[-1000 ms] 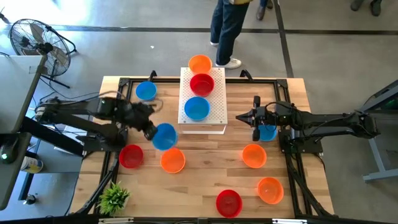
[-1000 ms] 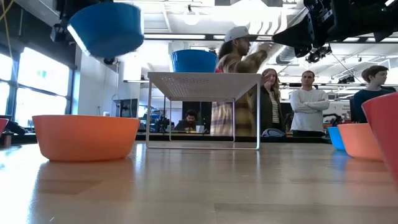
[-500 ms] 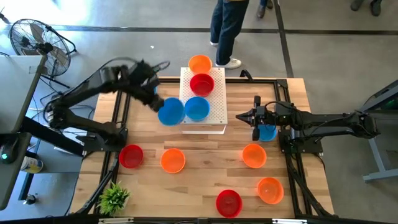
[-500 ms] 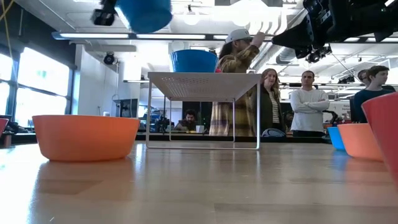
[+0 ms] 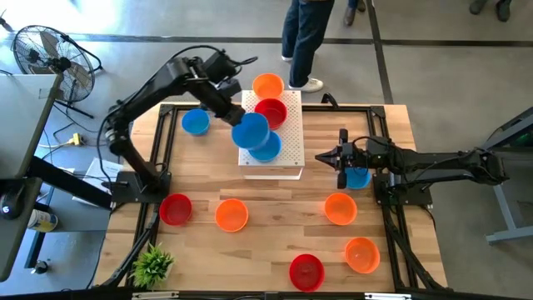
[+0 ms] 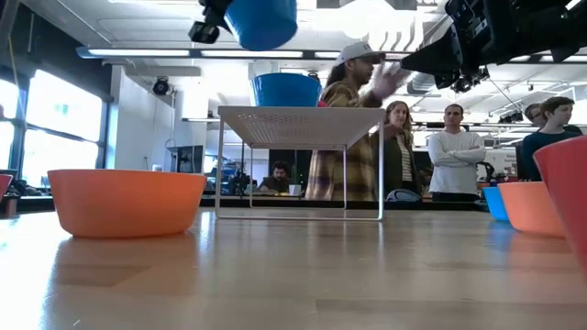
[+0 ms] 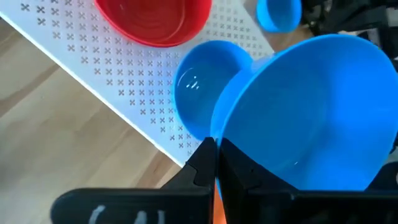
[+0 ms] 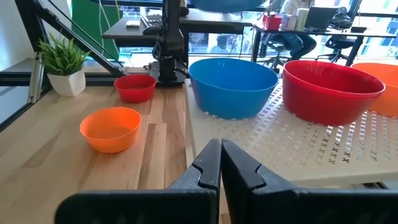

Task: Pick & Place Mini bowls
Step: Stack the blue bowl on top of the other blue bowl on the shelf

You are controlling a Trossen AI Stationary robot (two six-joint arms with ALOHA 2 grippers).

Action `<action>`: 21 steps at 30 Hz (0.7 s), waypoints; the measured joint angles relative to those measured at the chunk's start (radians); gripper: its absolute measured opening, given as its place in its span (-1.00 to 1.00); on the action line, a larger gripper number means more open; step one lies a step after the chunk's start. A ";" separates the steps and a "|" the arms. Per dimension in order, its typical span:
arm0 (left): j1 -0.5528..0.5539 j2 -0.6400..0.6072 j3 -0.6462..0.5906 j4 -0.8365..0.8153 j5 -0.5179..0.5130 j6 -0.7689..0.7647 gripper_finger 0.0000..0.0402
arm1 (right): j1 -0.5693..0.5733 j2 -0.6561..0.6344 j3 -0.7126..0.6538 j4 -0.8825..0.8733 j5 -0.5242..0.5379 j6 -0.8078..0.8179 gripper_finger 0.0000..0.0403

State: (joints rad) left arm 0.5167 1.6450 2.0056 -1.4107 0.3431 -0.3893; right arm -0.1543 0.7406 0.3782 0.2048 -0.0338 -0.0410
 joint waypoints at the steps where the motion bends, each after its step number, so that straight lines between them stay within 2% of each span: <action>1: 0.000 0.016 0.006 -0.003 0.000 0.000 -1.00 | 0.000 0.000 0.000 -0.001 0.000 0.000 -1.00; 10: 0.000 0.102 0.008 0.018 -0.004 -0.003 -1.00 | 0.000 0.000 0.000 -0.013 -0.002 0.000 -1.00; 21: 0.000 0.108 0.008 0.053 -0.075 -0.034 -1.00 | 0.000 0.000 0.000 -0.014 -0.004 0.000 -0.99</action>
State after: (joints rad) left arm 0.5167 1.7527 2.0138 -1.3575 0.2683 -0.4236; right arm -0.1539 0.7406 0.3782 0.1913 -0.0380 -0.0414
